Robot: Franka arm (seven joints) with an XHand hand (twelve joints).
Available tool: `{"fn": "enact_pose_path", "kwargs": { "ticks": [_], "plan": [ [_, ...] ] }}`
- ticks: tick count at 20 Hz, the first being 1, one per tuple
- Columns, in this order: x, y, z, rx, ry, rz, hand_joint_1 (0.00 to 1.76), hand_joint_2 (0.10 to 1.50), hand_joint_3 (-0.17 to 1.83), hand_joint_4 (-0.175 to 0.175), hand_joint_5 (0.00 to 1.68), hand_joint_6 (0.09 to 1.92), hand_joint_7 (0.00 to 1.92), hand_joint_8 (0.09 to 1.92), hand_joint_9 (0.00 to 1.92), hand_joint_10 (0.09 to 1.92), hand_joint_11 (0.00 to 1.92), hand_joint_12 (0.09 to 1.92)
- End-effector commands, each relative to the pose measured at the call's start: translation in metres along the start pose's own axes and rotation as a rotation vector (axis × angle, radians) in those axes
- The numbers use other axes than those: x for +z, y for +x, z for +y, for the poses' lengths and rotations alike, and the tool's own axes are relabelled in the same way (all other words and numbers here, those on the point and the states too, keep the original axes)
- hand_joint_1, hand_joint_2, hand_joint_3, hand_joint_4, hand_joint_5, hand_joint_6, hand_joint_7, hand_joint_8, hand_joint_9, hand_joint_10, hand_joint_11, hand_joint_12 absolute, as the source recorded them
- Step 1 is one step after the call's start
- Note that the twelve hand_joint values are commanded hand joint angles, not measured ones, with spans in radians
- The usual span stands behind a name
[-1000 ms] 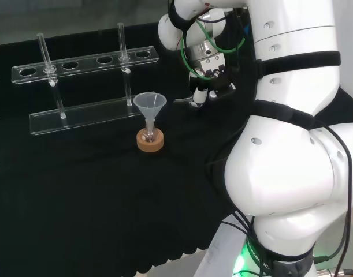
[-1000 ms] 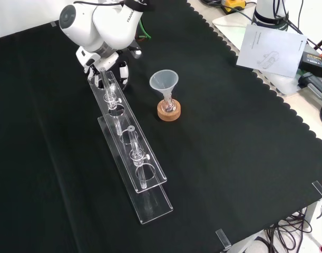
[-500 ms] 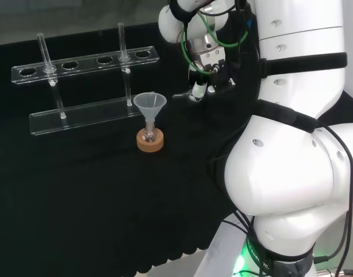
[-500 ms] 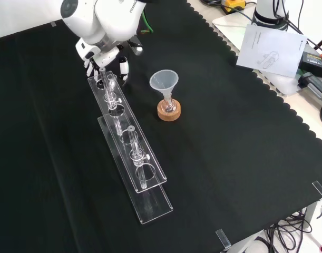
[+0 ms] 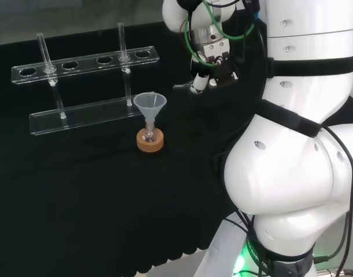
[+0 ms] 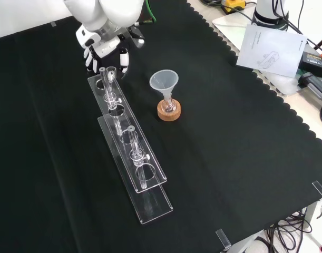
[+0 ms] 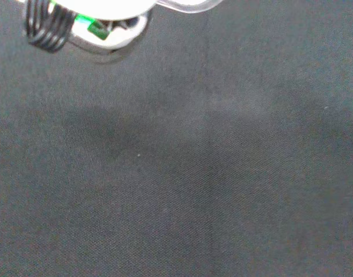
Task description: Pick up the weighing funnel.
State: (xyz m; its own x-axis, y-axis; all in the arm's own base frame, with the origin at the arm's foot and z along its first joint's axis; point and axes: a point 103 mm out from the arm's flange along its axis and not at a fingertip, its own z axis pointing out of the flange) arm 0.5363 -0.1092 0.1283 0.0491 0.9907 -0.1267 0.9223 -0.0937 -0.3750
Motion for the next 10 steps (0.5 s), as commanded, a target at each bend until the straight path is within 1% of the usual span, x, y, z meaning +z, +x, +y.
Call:
{"fn": "enact_pose_path", "kwargs": {
  "ticks": [1, 3, 7, 10],
  "plan": [
    [-0.019, -0.013, -0.023, 0.023, -0.027, 0.002, 1.08, 0.68, 0.74, 0.175, 1.14, 0.95, 0.54, 0.66, 0.86, 0.47, 0.55, 1.26],
    [-0.025, -0.015, -0.032, 0.027, -0.036, 0.003, 1.08, 0.68, 0.74, 0.175, 1.14, 0.95, 0.54, 0.66, 0.86, 0.47, 0.56, 1.26],
    [-0.036, -0.015, -0.051, 0.04, -0.047, -0.032, 1.08, 0.68, 0.73, 0.175, 1.13, 0.95, 0.54, 0.66, 0.86, 0.47, 0.57, 1.26],
    [-0.043, -0.012, -0.064, 0.045, -0.052, -0.046, 1.08, 0.68, 0.73, 0.175, 1.13, 0.95, 0.54, 0.66, 0.86, 0.47, 0.58, 1.25]
  ]
}}
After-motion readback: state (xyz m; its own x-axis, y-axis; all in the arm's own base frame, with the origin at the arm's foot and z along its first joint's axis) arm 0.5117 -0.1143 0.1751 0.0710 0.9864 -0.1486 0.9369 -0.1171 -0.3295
